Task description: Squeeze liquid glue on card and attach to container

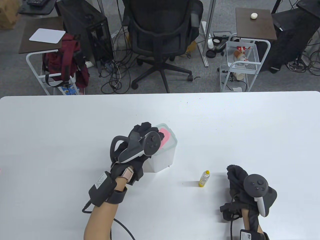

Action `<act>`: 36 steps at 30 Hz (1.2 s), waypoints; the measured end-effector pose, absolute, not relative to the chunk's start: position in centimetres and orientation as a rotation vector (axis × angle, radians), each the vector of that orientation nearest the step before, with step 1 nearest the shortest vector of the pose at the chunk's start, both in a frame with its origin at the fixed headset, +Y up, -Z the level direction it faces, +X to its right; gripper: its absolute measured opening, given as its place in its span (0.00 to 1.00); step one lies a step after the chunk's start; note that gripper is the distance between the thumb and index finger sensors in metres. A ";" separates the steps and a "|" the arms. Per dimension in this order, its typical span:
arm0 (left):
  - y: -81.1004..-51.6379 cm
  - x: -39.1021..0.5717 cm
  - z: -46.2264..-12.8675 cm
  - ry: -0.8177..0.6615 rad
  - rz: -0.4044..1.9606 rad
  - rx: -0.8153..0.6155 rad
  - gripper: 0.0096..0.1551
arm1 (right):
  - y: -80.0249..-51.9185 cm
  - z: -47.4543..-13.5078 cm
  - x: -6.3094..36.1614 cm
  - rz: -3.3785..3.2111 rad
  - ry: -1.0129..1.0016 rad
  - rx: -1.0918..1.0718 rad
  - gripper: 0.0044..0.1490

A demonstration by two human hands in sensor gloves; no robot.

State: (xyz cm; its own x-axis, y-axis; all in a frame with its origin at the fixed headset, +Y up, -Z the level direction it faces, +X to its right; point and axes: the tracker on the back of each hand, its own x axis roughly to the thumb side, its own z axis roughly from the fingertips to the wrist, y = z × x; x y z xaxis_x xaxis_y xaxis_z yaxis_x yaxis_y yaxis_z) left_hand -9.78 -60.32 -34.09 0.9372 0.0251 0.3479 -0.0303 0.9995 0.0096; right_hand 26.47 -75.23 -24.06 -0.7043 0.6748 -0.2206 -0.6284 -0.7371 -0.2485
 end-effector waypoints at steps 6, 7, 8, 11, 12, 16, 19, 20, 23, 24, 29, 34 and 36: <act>-60.7 -10.2 -34.8 -0.387 0.082 0.037 0.22 | -75.2 -24.2 25.9 2.388 -0.203 -0.380 0.22; -60.8 -10.3 -34.8 -0.390 0.093 0.047 0.22 | -75.2 -24.1 25.8 2.387 -0.207 -0.381 0.22; -60.9 -10.5 -34.8 -0.393 0.110 0.065 0.22 | -75.1 -24.1 25.8 2.381 -0.217 -0.385 0.22; -60.7 -11.3 -34.9 -0.399 0.216 0.106 0.24 | -74.1 -23.7 25.7 2.359 -0.275 -0.381 0.22; -60.6 -11.5 -35.0 -0.399 0.240 0.098 0.24 | -73.5 -23.6 25.6 2.355 -0.317 -0.377 0.22; -60.8 -11.5 -35.9 -0.415 0.164 0.056 0.26 | -70.4 -22.7 24.8 2.372 -0.530 -0.318 0.23; -61.4 -11.2 -36.4 -0.445 0.110 0.007 0.26 | -66.9 -22.0 22.6 2.431 -0.672 -0.174 0.23; -61.5 -11.2 -36.4 -0.453 0.121 0.004 0.25 | -66.0 -22.0 21.9 2.448 -0.697 -0.133 0.23; -61.5 -11.3 -36.5 -0.471 0.135 0.002 0.25 | -62.6 -22.2 18.6 2.477 -0.740 0.051 0.23; -61.6 -11.4 -36.6 -0.477 0.142 0.004 0.25 | -61.9 -22.4 17.6 2.478 -0.730 0.099 0.24; -62.0 -11.9 -36.9 -0.499 0.207 -0.005 0.25 | -60.1 -26.0 10.8 2.591 -0.635 0.342 0.24; -62.3 -12.0 -36.7 -0.509 0.214 0.025 0.25 | -61.0 -30.1 6.0 2.855 -0.598 0.434 0.23; -62.3 -11.9 -36.7 -0.512 0.205 0.028 0.25 | -61.7 -31.5 4.7 2.954 -0.559 0.424 0.23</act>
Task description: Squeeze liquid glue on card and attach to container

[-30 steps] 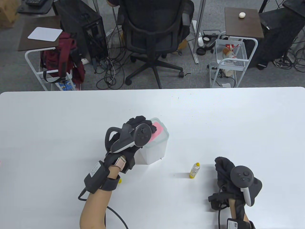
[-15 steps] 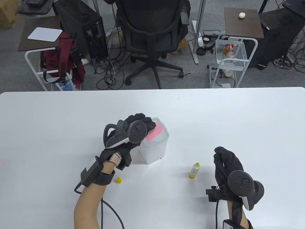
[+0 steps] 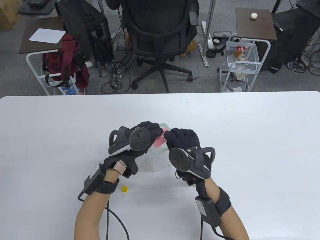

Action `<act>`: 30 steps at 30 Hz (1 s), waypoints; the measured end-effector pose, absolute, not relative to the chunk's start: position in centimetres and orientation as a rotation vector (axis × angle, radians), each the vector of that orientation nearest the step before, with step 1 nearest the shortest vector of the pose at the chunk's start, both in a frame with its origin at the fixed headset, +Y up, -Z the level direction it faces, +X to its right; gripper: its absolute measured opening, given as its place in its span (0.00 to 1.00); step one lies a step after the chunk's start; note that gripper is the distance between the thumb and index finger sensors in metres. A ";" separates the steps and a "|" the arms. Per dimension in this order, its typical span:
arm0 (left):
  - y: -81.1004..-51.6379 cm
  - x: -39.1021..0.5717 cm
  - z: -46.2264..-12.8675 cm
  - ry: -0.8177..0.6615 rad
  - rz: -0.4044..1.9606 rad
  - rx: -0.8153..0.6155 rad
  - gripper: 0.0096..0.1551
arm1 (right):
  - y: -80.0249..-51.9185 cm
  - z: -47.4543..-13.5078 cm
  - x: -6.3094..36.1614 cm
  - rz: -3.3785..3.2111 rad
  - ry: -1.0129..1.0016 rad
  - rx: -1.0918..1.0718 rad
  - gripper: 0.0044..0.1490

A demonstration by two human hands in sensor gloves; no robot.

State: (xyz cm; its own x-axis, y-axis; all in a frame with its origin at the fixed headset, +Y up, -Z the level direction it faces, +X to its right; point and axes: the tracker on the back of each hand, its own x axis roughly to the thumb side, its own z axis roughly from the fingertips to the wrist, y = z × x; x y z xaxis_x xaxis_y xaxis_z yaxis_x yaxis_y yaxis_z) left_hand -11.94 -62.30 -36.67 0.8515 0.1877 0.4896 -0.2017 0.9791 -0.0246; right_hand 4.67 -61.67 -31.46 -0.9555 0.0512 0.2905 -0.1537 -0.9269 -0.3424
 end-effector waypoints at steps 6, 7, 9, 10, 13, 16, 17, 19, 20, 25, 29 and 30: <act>-62.4 -11.9 -36.6 -0.525 0.202 0.039 0.24 | -62.6 -31.4 3.3 3.097 -0.635 0.571 0.25; -62.4 -11.9 -36.6 -0.526 0.200 0.038 0.24 | -62.6 -31.3 3.3 3.097 -0.638 0.585 0.25; -62.4 -11.8 -36.4 -0.525 0.184 0.049 0.23 | -62.5 -31.2 3.3 3.062 -0.611 0.626 0.26; -62.4 -11.8 -36.4 -0.524 0.182 0.048 0.23 | -62.5 -31.1 3.3 3.043 -0.599 0.646 0.26; -62.4 -11.8 -36.5 -0.521 0.185 0.040 0.23 | -62.4 -30.4 3.0 2.953 -0.575 0.756 0.27; -62.4 -11.9 -36.5 -0.521 0.197 0.032 0.23 | -62.6 -30.1 3.1 2.930 -0.591 0.789 0.26; -62.4 -11.9 -36.5 -0.521 0.198 0.030 0.23 | -62.5 -30.3 3.4 2.931 -0.577 0.772 0.26; -62.3 -11.8 -36.5 -0.518 0.190 0.026 0.24 | -62.3 -30.7 4.0 2.878 -0.542 0.727 0.24; -62.3 -11.7 -36.5 -0.517 0.183 0.024 0.24 | -62.2 -31.1 4.3 2.882 -0.535 0.668 0.24; -62.3 -11.7 -36.5 -0.516 0.177 0.021 0.24 | -62.1 -31.7 4.0 2.927 -0.536 0.600 0.23; -62.3 -11.6 -36.4 -0.511 0.169 0.019 0.23 | -62.1 -30.5 3.0 3.020 -0.595 0.717 0.25; -62.2 -11.6 -36.4 -0.510 0.169 0.019 0.23 | -62.0 -30.2 2.9 2.996 -0.591 0.766 0.26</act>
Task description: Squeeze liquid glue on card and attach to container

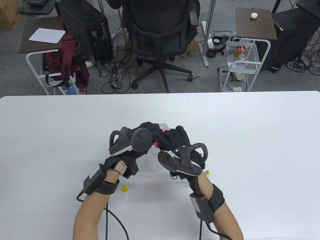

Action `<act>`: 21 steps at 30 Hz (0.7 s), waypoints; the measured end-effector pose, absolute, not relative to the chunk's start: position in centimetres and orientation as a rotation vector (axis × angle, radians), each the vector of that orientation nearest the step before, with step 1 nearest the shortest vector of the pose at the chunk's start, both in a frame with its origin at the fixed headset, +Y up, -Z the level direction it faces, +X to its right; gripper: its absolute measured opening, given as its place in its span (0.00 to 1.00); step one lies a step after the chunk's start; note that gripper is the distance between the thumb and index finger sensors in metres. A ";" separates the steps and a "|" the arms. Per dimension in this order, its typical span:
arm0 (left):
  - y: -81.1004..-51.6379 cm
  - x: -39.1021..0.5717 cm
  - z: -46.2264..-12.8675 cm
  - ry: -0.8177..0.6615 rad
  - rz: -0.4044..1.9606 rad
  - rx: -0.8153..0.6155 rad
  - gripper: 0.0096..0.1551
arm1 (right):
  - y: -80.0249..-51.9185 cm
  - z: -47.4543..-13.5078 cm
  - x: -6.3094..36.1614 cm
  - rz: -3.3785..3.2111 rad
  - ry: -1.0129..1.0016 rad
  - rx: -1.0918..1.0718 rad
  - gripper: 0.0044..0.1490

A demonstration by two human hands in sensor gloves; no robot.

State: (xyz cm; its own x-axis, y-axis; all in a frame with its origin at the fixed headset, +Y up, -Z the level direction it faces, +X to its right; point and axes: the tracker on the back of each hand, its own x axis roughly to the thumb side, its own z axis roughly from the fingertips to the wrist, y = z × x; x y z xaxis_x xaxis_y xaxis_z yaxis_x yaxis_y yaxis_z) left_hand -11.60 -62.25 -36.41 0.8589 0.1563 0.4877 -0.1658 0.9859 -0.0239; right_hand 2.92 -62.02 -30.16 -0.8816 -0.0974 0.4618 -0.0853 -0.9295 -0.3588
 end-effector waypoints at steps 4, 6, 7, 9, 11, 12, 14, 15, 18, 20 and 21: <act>-62.3 -11.6 -36.4 -0.506 0.176 0.014 0.24 | -61.9 -29.1 2.6 -3.034 0.558 -0.913 0.25; -62.3 -11.5 -36.4 -0.503 0.173 0.015 0.24 | -61.7 -29.3 3.0 -3.063 0.529 -0.885 0.24; -62.3 -11.5 -36.4 -0.501 0.167 0.015 0.24 | -61.6 -29.5 3.1 -3.073 0.510 -0.867 0.24; -62.2 -11.5 -36.4 -0.498 0.160 0.012 0.24 | -61.4 -30.1 3.4 -3.077 0.564 -0.683 0.23; -62.2 -11.5 -36.4 -0.497 0.158 0.008 0.24 | -61.5 -31.0 3.7 -2.971 0.562 -0.478 0.23; -62.2 -11.5 -36.4 -0.497 0.157 0.009 0.24 | -61.6 -31.3 3.7 -2.955 0.542 -0.453 0.23; -62.2 -11.4 -36.4 -0.497 0.153 0.011 0.24 | -61.9 -31.2 3.3 -2.993 0.586 -0.519 0.24; -62.2 -11.4 -36.4 -0.497 0.150 0.012 0.24 | -62.1 -31.0 3.0 -2.984 0.580 -0.564 0.24; -62.3 -11.4 -36.4 -0.496 0.143 0.013 0.24 | -62.0 -30.4 2.7 -2.961 0.595 -0.638 0.24; -62.3 -11.3 -36.3 -0.496 0.146 0.014 0.24 | -61.8 -30.0 2.6 -3.003 0.578 -0.742 0.24; -62.3 -11.3 -36.3 -0.495 0.148 0.013 0.24 | -61.8 -29.7 2.5 -3.042 0.570 -0.802 0.24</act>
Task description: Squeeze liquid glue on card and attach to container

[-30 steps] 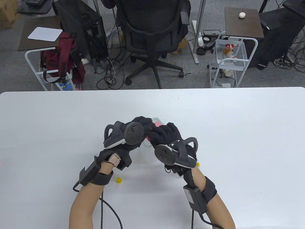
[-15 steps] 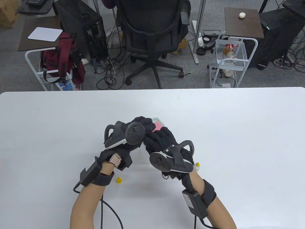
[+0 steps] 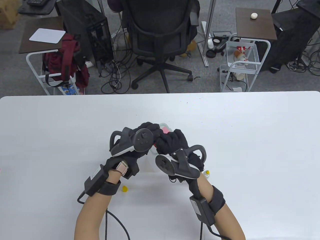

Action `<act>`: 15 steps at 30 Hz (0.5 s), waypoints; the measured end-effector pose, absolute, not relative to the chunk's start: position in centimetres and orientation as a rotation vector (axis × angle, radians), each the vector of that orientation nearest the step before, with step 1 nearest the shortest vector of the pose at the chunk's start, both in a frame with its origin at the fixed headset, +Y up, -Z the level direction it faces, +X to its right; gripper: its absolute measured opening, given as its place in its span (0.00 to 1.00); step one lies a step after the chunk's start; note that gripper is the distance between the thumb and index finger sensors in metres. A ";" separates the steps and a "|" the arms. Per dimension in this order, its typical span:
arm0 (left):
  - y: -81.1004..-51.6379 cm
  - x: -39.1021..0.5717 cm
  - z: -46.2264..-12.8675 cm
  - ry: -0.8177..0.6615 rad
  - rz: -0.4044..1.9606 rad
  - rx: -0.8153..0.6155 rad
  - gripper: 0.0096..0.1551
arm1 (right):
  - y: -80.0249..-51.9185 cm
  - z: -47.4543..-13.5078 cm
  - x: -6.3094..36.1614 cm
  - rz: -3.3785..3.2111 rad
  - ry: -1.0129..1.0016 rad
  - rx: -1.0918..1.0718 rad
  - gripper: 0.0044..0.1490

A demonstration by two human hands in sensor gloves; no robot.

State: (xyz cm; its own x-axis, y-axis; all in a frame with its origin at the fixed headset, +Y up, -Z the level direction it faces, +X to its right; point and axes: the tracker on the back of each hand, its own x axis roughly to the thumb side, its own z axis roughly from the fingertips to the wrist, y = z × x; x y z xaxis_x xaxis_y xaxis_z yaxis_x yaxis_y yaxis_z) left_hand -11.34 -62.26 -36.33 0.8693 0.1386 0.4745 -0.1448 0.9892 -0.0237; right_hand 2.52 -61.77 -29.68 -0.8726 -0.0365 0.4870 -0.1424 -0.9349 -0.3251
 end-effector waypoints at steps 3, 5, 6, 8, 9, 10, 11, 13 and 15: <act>-62.4 -11.4 -36.4 -0.496 0.165 0.012 0.24 | -61.8 -29.3 2.8 2.866 -0.523 0.797 0.24; -62.4 -11.4 -36.3 -0.493 0.165 0.015 0.24 | -61.6 -29.7 3.1 2.863 -0.478 0.750 0.23; -62.4 -11.3 -36.3 -0.490 0.163 0.017 0.24 | -61.6 -30.0 3.2 2.852 -0.487 0.693 0.23; -62.4 -11.3 -36.3 -0.488 0.164 0.017 0.24 | -61.8 -30.7 3.3 2.950 -0.522 0.575 0.23; -62.4 -11.3 -36.2 -0.486 0.165 0.017 0.24 | -61.8 -31.1 3.5 3.022 -0.529 0.552 0.22; -62.3 -11.2 -36.2 -0.482 0.159 0.017 0.24 | -61.9 -31.3 3.4 2.997 -0.559 0.531 0.22; -62.3 -11.1 -36.2 -0.479 0.151 0.018 0.24 | -61.9 -31.4 3.2 2.980 -0.543 0.504 0.22; -62.3 -11.1 -36.1 -0.476 0.143 0.019 0.24 | -61.8 -31.3 2.9 3.005 -0.539 0.496 0.22; -62.3 -11.2 -36.1 -0.475 0.150 0.016 0.24 | -61.7 -31.1 2.8 3.039 -0.522 0.531 0.23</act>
State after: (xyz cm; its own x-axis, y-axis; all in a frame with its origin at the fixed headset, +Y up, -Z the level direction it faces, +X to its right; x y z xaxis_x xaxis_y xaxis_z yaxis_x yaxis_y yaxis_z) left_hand -11.15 -62.31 -36.14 0.8783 0.1406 0.4569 -0.1478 0.9888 -0.0201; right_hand 2.83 -61.68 -31.12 -0.9422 -0.0445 0.3319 -0.0688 -0.9442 -0.3221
